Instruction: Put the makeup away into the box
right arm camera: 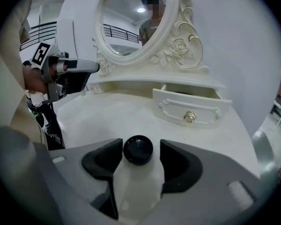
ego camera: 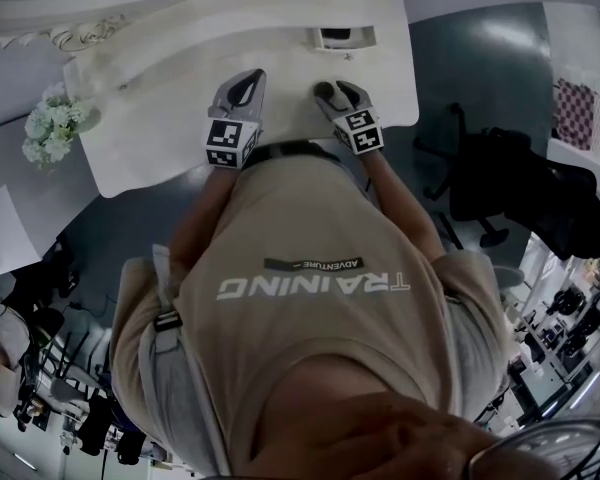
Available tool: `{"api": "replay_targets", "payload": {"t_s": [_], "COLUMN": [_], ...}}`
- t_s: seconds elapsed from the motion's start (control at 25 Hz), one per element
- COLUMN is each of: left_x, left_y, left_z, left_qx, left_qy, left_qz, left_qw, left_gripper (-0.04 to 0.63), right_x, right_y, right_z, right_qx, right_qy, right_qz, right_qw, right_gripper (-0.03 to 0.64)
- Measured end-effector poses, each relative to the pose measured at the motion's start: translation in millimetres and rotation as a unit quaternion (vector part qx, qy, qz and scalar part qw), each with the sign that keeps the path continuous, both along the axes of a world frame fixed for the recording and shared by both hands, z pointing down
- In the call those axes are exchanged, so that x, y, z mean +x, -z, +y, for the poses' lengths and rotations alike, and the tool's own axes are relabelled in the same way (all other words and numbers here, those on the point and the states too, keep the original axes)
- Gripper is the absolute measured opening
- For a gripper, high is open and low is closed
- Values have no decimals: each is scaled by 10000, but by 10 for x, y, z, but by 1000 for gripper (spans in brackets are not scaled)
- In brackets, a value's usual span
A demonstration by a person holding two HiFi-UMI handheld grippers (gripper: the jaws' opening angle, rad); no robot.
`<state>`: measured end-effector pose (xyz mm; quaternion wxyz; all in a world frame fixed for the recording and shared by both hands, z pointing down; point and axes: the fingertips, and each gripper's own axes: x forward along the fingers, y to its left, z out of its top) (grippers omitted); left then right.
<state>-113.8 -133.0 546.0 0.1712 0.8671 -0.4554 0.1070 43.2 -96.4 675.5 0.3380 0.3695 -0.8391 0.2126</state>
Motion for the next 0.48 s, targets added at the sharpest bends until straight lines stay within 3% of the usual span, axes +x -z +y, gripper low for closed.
{"api": "replay_targets", "payload": {"t_s": [0.2, 0.48], "left_x": [-38, -246], "left_y": [58, 148], "left_z": [5, -51], "left_qx": [78, 115], "left_qy": [-19, 14], "left_qz": [-58, -74], "left_qw": [10000, 9999], "left_gripper": [8, 8], "right_x": [-41, -65], "right_y": [-133, -159], "right_z": [35, 65], "right_qx": [-298, -266], "right_qy": [-77, -179], "right_qz": [246, 361], "right_qw": [9992, 9988], "right_gripper": [250, 221]}}
